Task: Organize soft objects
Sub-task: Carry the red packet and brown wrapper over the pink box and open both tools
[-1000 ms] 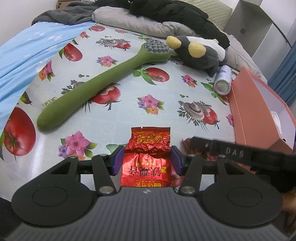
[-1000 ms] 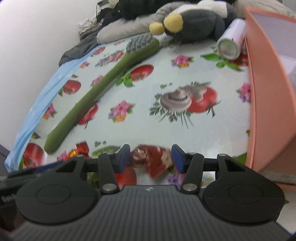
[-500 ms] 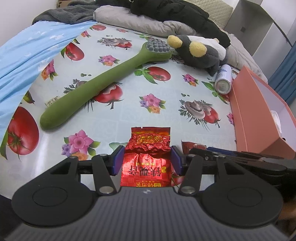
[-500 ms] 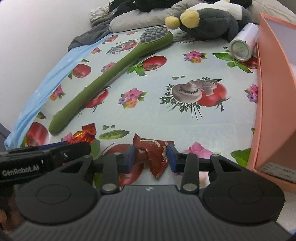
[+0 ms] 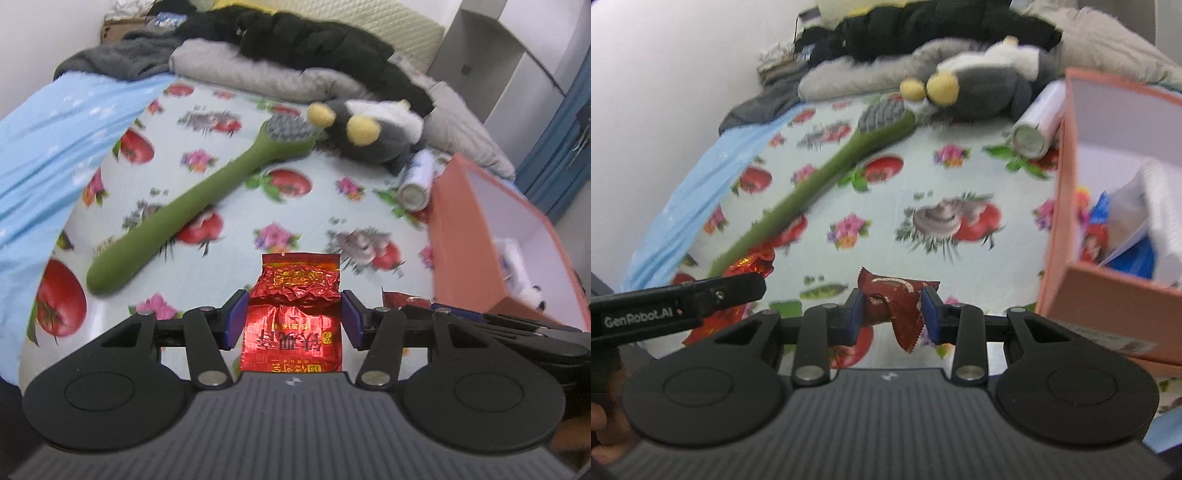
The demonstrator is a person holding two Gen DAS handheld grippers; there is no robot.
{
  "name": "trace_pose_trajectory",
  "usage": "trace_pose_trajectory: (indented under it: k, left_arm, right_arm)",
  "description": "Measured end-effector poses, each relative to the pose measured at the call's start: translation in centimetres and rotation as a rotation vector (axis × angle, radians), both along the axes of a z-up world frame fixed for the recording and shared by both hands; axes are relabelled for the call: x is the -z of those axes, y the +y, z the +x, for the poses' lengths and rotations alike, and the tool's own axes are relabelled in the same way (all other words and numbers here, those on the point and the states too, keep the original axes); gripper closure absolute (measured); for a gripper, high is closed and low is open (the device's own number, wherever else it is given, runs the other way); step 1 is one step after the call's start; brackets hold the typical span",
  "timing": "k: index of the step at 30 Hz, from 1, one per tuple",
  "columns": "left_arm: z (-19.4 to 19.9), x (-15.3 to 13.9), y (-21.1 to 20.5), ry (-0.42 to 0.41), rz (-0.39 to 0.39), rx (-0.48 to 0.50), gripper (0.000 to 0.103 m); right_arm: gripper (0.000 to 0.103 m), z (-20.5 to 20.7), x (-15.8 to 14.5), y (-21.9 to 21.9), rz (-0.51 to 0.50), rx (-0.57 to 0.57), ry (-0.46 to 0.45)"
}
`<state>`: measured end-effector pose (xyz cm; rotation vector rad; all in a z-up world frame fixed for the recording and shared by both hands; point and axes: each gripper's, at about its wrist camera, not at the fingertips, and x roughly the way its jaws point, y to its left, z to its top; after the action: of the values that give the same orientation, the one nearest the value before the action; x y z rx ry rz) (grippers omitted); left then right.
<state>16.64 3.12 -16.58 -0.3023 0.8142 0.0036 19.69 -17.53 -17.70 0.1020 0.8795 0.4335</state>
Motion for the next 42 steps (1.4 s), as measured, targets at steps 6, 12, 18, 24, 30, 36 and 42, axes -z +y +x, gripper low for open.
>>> trace_pose_trajectory:
  k: [6, 12, 18, 24, 30, 36, 42]
  left_arm:
    - [-0.7, -5.0, -1.1, -0.079, -0.031, 0.030, 0.044]
    - [-1.2, -9.8, -3.4, -0.163, -0.037, 0.094, 0.044]
    - [-0.9, -13.6, -6.5, -0.234, -0.050, 0.175, 0.044]
    - [0.5, -15.7, -10.1, -0.260, -0.070, 0.258, 0.044]
    - [2.5, -16.2, -14.8, -0.260, -0.086, 0.352, 0.044]
    - [6.1, -14.5, -19.7, -0.209, -0.085, 0.440, 0.044]
    - [10.1, -11.0, -23.6, -0.119, -0.068, 0.496, 0.044]
  right_arm:
    - [0.066, -1.9, -5.1, -1.7, 0.030, 0.031, -0.098]
    - [0.066, -3.9, -10.6, -3.7, 0.060, 0.069, -0.219]
    - [0.066, -5.3, -14.8, -6.1, 0.071, 0.120, -0.318]
    - [0.066, -6.1, -17.2, -8.9, 0.068, 0.178, -0.378]
    - [0.066, -6.1, -18.2, -12.7, 0.064, 0.261, -0.413]
    - [0.066, -4.9, -17.4, -16.6, 0.057, 0.353, -0.400]
    - [0.066, -2.1, -14.3, -19.9, 0.051, 0.425, -0.310]
